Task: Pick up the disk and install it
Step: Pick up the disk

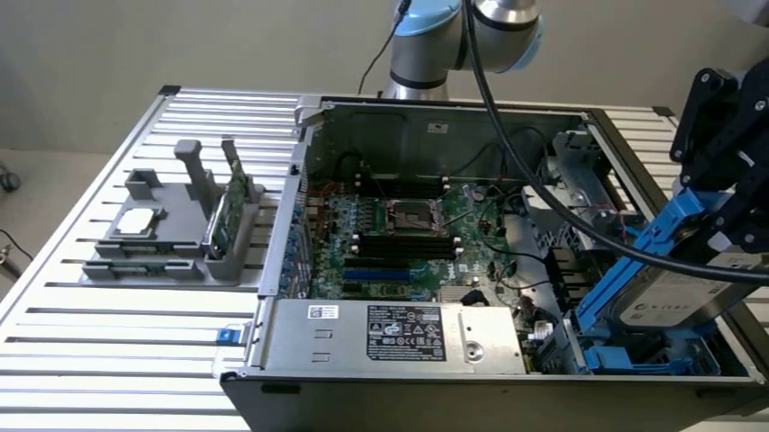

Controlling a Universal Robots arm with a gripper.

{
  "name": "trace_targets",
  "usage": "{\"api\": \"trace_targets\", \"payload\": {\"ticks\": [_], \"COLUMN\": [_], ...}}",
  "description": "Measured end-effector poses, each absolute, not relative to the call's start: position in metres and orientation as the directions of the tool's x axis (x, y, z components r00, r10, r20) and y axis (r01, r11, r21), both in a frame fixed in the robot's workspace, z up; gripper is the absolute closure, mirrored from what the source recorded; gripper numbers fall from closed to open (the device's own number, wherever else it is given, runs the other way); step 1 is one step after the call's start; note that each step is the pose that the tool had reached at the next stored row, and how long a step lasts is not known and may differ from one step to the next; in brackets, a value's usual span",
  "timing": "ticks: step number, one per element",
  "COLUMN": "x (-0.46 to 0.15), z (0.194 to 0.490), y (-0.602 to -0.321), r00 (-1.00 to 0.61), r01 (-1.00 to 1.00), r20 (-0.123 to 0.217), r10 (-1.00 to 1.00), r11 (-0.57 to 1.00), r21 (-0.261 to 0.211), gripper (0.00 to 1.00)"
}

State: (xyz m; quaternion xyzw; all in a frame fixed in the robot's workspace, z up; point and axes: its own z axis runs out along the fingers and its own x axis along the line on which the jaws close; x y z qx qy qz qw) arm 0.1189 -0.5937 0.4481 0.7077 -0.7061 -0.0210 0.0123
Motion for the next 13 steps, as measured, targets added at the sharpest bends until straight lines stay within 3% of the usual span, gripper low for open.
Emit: {"api": "trace_targets", "payload": {"ticks": [13], "x": [0.1198], "z": [0.4390], "y": [-0.5937], "r00": [0.006], "r01": [-0.999], "r20": [-0.012], "r10": [-1.000], "r11": [-0.007], "r21": [0.047], "gripper": [0.67]}}
